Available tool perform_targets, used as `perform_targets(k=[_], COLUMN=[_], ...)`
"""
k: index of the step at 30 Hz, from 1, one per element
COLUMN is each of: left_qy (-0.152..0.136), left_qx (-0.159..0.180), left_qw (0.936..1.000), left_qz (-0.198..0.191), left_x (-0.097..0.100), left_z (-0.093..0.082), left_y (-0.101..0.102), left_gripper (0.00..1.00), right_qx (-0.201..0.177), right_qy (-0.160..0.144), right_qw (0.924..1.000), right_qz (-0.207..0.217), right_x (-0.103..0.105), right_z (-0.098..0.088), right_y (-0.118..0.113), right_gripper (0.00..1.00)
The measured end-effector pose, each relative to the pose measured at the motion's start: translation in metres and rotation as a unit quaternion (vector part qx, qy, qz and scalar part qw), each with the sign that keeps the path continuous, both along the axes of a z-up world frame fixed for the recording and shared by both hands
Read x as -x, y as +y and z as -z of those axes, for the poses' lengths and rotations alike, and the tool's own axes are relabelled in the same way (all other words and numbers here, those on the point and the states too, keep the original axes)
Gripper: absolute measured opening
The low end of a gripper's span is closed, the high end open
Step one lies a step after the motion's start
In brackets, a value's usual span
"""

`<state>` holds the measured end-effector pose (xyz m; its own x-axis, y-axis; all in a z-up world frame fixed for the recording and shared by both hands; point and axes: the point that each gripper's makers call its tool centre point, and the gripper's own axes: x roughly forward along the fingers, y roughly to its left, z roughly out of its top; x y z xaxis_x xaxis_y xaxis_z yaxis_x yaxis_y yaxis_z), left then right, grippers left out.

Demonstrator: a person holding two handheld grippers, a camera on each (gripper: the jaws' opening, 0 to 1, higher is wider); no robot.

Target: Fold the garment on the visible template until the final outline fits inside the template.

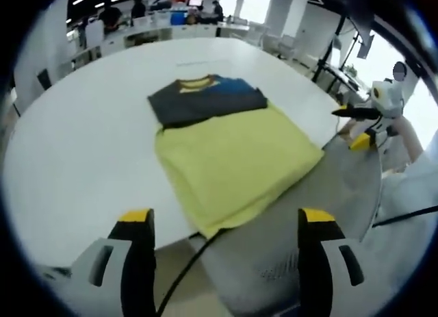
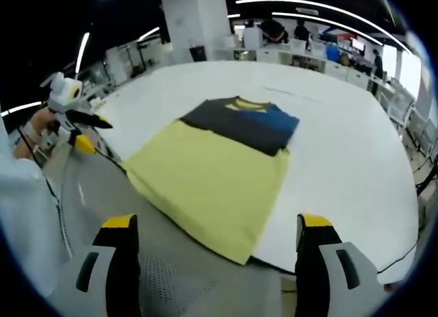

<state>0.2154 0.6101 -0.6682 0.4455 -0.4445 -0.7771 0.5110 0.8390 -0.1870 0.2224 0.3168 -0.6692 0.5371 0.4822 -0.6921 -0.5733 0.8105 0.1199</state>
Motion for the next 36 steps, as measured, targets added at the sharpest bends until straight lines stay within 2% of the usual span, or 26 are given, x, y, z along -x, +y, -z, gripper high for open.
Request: perform_targets(k=[5, 11, 14, 18, 21, 27, 36], left_qy=[0.027, 0.045, 0.065, 0.091, 0.099, 0.116, 0.14], left_qx=[0.002, 0.001, 0.003, -0.002, 0.007, 0.0, -0.008], left_qw=[0.9996, 0.999, 0.9979, 0.9958, 0.9951, 0.9932, 0.99], left_qz=[0.003, -0.003, -0.005, -0.002, -0.008, -0.012, -0.013], left_x=[0.003, -0.001, 0.002, 0.008, 0.007, 0.005, 0.004], left_z=[0.009, 0.017, 0.025, 0.038, 0.042, 0.052, 0.063], left_y=[-0.002, 0.002, 0.003, 0.004, 0.003, 0.007, 0.011], left_gripper=[0.74, 0.65, 0.55, 0.48, 0.45, 0.36, 0.3], right_qx=[0.007, 0.01, 0.017, 0.017, 0.023, 0.027, 0.034], right_qy=[0.023, 0.047, 0.059, 0.068, 0.076, 0.087, 0.108], right_qw=[0.9997, 0.9988, 0.9981, 0.9975, 0.9968, 0.9958, 0.9935], right_qz=[-0.003, -0.002, -0.002, -0.005, -0.009, -0.013, -0.015], right_x=[0.003, 0.005, 0.006, 0.007, 0.007, 0.005, 0.004], right_z=[0.012, 0.023, 0.03, 0.035, 0.039, 0.042, 0.048], right_y=[-0.002, -0.005, -0.006, -0.004, -0.003, -0.004, -0.008], right_gripper=[0.89, 0.81, 0.73, 0.72, 0.69, 0.63, 0.58])
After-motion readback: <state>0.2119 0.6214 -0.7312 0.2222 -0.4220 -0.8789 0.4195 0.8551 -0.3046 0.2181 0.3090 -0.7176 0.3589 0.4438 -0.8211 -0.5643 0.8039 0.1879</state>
